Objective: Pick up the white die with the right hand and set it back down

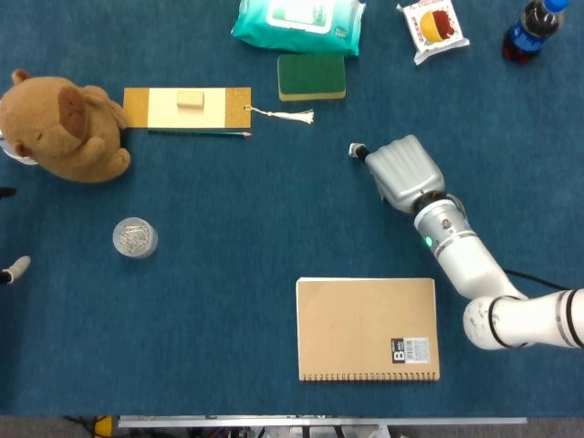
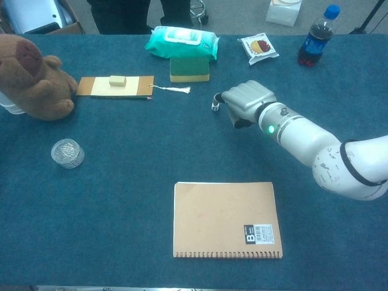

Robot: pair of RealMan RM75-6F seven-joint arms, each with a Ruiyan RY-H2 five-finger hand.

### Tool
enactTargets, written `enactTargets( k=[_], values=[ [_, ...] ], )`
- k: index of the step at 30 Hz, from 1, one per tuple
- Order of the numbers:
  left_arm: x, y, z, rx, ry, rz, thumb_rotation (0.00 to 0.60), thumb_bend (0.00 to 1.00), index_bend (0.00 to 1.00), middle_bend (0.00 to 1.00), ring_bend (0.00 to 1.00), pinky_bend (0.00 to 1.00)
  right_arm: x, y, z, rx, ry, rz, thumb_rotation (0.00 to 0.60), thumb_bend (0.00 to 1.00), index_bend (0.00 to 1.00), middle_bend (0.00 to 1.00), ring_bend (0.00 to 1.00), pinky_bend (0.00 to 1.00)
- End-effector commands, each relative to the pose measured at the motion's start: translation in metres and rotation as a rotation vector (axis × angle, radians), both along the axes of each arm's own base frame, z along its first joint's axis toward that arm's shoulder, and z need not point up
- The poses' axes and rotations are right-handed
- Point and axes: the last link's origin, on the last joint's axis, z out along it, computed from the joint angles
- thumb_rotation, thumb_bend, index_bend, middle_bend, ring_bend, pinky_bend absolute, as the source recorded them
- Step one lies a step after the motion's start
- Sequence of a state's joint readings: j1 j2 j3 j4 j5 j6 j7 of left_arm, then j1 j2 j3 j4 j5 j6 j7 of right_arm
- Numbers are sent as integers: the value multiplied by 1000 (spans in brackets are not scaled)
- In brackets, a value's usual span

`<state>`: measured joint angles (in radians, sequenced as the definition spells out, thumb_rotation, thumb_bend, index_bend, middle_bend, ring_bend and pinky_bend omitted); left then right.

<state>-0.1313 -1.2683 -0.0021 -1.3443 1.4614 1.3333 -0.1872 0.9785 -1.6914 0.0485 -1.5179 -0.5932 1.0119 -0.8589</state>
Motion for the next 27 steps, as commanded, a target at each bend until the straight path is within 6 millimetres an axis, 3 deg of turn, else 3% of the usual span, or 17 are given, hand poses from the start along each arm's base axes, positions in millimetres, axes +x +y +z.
enactTargets(
  k=[1, 4, 7, 12, 16, 18, 23, 27],
  values=[
    [0, 0, 0, 1, -1, -2, 600, 155, 207, 247, 173, 403, 2, 4, 6, -6, -26, 14, 600, 1000, 194, 1000, 969, 1000],
    [1, 0, 1, 10, -5, -13, 600, 156, 207, 246, 173, 404, 5, 11, 17, -31, -79, 52, 600, 1000, 192, 1000, 956, 1000],
    [4, 1, 1, 29, -16, -33, 600, 155, 207, 243, 173, 404, 6, 20, 30, -69, -172, 92, 600, 1000, 178, 991, 872, 1000],
    [12, 2, 4, 76, -38, -92, 600, 156, 207, 230, 173, 408, 6, 35, 63, -166, -434, 180, 600, 1000, 165, 823, 709, 994],
    [22, 2, 7, 131, -54, -157, 600, 155, 207, 210, 173, 408, 0, 48, 95, -223, -619, 264, 600, 996, 158, 674, 580, 889],
    [29, 4, 11, 161, -62, -197, 600, 156, 207, 208, 173, 408, -5, 55, 114, -240, -677, 298, 600, 924, 148, 597, 508, 803],
    [47, 1, 21, 233, -69, -289, 600, 156, 207, 203, 171, 408, -25, 85, 164, -312, -728, 370, 600, 589, 140, 411, 336, 607],
    [57, -4, 26, 260, -63, -329, 600, 156, 209, 200, 169, 408, -48, 110, 191, -342, -691, 375, 600, 483, 215, 346, 277, 504]
  ],
)
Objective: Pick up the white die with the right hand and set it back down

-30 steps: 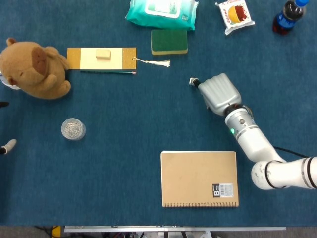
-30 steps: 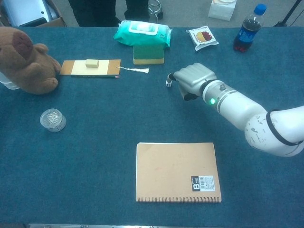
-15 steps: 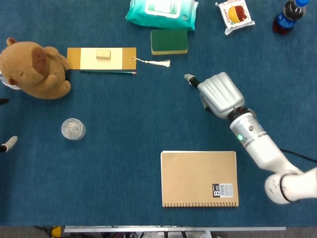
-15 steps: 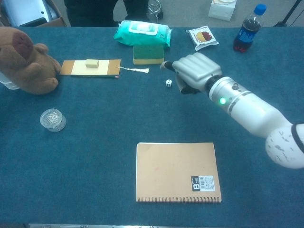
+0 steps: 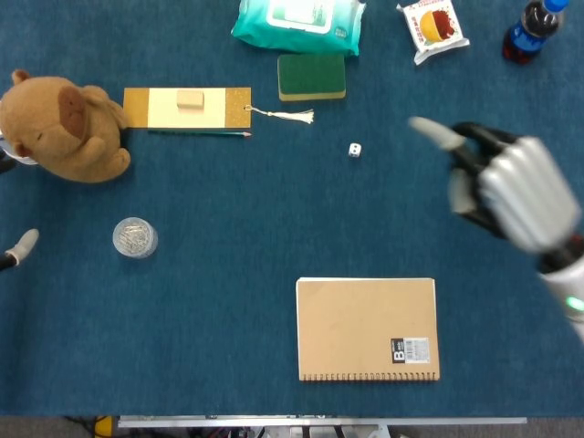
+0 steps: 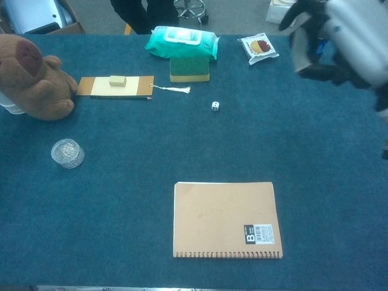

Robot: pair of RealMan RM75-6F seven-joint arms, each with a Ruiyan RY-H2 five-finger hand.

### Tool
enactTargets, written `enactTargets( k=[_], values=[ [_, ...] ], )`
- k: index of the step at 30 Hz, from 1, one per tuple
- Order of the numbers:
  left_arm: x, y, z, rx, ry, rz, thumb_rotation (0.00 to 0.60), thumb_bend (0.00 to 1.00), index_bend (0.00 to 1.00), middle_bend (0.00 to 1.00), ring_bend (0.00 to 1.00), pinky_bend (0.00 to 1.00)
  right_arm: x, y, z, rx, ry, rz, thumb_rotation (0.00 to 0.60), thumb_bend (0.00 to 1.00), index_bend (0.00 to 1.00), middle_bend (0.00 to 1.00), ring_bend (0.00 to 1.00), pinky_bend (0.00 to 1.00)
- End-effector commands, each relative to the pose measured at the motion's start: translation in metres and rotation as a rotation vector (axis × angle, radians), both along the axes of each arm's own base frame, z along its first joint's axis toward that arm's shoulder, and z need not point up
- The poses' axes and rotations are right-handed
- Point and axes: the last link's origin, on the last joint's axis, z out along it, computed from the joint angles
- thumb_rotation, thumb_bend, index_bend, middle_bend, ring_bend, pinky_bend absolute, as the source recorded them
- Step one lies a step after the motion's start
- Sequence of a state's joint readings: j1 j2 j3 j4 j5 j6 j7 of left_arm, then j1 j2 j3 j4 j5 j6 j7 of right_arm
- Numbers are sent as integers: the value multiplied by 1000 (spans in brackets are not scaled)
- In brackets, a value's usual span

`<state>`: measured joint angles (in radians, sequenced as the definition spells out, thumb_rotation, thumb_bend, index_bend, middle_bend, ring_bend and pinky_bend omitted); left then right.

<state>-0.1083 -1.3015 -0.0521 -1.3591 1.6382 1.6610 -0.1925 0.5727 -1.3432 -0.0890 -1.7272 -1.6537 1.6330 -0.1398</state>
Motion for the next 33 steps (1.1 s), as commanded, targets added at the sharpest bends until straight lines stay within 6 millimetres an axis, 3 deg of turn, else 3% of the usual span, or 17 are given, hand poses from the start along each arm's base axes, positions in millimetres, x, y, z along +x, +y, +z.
enactTargets(
  k=[1, 7, 15, 23, 33],
  values=[
    [9, -4, 4, 21, 9, -31, 600, 156, 218, 199, 169, 408, -27, 34, 31, -13, 8, -27, 600, 471, 260, 341, 271, 481],
    [19, -8, 4, 14, 36, -53, 600, 156, 243, 198, 168, 408, -71, 69, 48, -24, 83, -149, 600, 465, 367, 340, 266, 444],
    [24, -8, 2, 23, 44, -77, 600, 156, 243, 192, 162, 408, -125, 113, 49, -41, 85, -376, 600, 466, 384, 359, 266, 444],
    [22, -1, -3, 19, 62, -73, 600, 156, 243, 190, 154, 391, -142, 134, 48, -62, 87, -470, 600, 468, 422, 373, 266, 444],
    [12, 13, -21, -83, 110, 8, 600, 156, 243, 190, 152, 380, -149, 132, 50, -60, 64, -505, 600, 468, 422, 376, 266, 444]
  ],
)
